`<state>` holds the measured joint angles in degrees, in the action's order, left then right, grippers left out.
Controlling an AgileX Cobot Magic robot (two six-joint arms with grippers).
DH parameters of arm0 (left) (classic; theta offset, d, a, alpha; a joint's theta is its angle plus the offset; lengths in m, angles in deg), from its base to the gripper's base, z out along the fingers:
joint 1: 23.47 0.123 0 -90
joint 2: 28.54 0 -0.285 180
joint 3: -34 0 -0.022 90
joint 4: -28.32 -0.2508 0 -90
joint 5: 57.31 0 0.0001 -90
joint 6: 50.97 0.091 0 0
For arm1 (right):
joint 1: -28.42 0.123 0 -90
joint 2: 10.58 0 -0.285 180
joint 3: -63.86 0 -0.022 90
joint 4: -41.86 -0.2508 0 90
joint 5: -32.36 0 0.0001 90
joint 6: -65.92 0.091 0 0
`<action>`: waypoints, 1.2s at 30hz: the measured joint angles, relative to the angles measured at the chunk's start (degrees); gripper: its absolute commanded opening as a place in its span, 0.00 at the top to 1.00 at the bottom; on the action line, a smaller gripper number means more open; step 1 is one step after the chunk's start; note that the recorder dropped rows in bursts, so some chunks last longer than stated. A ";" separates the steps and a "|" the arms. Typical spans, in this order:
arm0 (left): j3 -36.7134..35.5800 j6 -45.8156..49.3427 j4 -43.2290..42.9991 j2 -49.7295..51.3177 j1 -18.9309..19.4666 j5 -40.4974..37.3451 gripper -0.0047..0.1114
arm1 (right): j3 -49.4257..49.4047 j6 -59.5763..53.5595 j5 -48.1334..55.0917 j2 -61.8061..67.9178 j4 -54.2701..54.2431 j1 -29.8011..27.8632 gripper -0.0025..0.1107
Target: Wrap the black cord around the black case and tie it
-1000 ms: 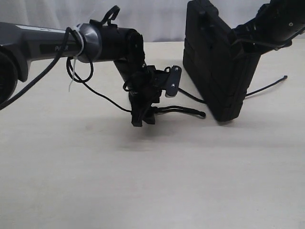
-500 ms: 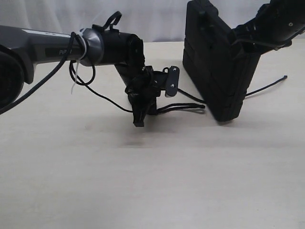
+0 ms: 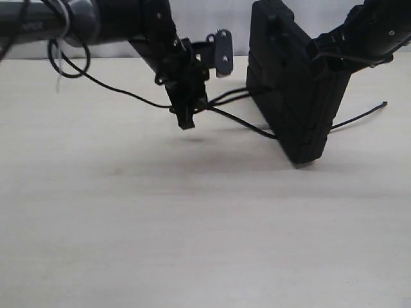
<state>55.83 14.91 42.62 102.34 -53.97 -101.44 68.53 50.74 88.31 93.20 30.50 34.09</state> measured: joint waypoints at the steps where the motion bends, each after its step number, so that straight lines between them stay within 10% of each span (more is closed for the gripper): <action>1: 0.00 -0.15 1.25 -0.97 0.72 0.00 0.96 | 0.00 0.00 0.00 0.00 0.00 0.00 0.94; 22: 0.00 3.55 17.86 -3.09 0.47 4.64 0.96 | 0.00 -0.11 0.00 0.00 0.00 0.00 0.94; 36: -0.04 4.77 18.77 -3.09 -4.65 21.72 0.96 | -0.37 -2.75 -1.02 0.00 -1.57 -0.22 0.94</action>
<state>55.79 19.69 61.39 99.25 -58.62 -79.72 68.16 47.99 87.29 93.20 28.93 33.88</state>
